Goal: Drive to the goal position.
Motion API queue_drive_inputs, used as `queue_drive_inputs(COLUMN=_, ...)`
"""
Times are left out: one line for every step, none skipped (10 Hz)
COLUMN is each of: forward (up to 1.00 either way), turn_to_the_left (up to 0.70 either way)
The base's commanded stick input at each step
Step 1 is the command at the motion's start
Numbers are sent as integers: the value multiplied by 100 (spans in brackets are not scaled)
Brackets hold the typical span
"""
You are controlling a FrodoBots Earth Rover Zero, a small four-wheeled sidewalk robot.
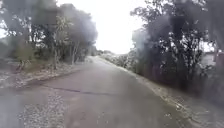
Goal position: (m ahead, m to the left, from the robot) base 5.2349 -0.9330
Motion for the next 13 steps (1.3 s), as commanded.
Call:
queue_drive_inputs(forward=70, turn_to_the_left=35)
queue_drive_inputs(forward=70, turn_to_the_left=20)
queue_drive_inputs(forward=70, turn_to_the_left=1)
queue_drive_inputs(forward=70, turn_to_the_left=0)
queue_drive_inputs(forward=70, turn_to_the_left=0)
queue_drive_inputs(forward=70, turn_to_the_left=0)
queue_drive_inputs(forward=70, turn_to_the_left=0)
queue_drive_inputs(forward=70, turn_to_the_left=0)
queue_drive_inputs(forward=70, turn_to_the_left=0)
queue_drive_inputs(forward=70, turn_to_the_left=0)
queue_drive_inputs(forward=70, turn_to_the_left=0)
queue_drive_inputs(forward=70, turn_to_the_left=0)
queue_drive_inputs(forward=70, turn_to_the_left=0)
